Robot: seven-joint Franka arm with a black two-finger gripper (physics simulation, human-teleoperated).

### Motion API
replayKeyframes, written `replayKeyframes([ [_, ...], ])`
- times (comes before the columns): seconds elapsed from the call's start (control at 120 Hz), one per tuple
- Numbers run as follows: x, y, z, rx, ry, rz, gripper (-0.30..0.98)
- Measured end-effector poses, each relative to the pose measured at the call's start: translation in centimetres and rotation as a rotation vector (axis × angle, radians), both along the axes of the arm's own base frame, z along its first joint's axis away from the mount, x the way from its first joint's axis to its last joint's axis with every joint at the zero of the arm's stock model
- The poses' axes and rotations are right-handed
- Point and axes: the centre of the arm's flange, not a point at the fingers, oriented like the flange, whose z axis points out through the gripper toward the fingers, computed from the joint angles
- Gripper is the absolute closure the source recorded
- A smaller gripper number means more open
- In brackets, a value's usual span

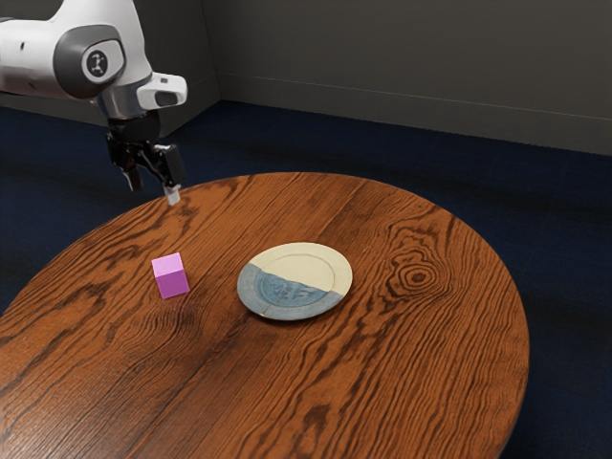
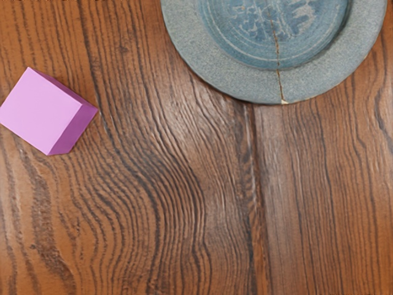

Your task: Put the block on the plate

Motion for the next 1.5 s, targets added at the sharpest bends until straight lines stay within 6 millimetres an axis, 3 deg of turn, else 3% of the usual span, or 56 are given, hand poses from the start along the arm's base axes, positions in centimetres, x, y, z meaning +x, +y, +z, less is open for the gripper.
replayKeyframes([
  [0.133, 0.4, -0.4, -0.9, 0.001, 0.012, -0.024, 0.00],
  [0.325, 3.2, -0.1, -6.4, 0.009, 0.068, -0.014, 0.00],
  [0.517, 5.1, 1.3, -10.4, 0.022, 0.101, 0.119, 0.00],
  [0.633, 6.2, 2.6, -12.9, 0.023, 0.128, 0.268, 0.00],
  [0.842, 8.3, 7.0, -17.1, 0.023, 0.117, 0.570, 0.00],
  [1.125, 10.0, 11.8, -23.2, 0.036, 0.021, 0.826, 0.00],
  [1.3, 10.1, 13.8, -25.3, 0.026, -0.010, 0.924, 0.00],
  [1.5, 9.8, 14.3, -26.8, 0.042, -0.010, 0.973, 0.00],
])
